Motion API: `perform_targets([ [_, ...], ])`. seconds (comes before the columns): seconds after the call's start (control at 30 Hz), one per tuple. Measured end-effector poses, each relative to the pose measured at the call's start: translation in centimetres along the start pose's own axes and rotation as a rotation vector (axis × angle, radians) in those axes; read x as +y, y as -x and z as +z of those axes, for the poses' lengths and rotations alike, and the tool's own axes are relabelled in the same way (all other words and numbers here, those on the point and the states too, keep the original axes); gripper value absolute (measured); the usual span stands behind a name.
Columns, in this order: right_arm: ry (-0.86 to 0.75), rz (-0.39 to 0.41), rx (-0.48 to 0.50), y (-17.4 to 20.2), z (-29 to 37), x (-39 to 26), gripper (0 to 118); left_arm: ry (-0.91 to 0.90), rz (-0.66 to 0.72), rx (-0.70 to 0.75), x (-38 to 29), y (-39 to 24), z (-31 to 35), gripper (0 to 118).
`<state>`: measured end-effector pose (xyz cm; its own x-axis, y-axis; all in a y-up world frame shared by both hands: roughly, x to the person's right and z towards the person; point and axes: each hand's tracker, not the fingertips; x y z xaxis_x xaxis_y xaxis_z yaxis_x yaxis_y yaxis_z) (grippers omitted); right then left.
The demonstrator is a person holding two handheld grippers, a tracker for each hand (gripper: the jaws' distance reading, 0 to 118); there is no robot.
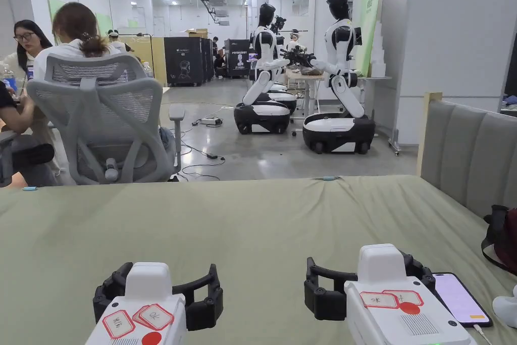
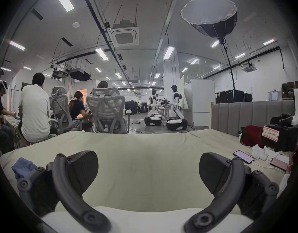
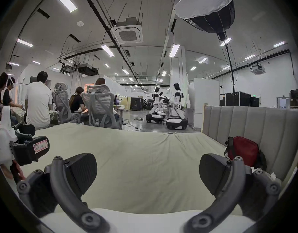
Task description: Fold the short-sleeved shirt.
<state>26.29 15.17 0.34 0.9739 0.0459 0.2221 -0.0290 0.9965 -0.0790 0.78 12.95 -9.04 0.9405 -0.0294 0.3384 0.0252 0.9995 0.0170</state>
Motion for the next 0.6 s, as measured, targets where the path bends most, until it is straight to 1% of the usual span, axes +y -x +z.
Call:
perform_targets([
  [0.6,0.001,0.01,-0.002,0.36,0.61,-0.08,118,0.022,0.006,0.003,-0.67,-0.29,0.66,118],
])
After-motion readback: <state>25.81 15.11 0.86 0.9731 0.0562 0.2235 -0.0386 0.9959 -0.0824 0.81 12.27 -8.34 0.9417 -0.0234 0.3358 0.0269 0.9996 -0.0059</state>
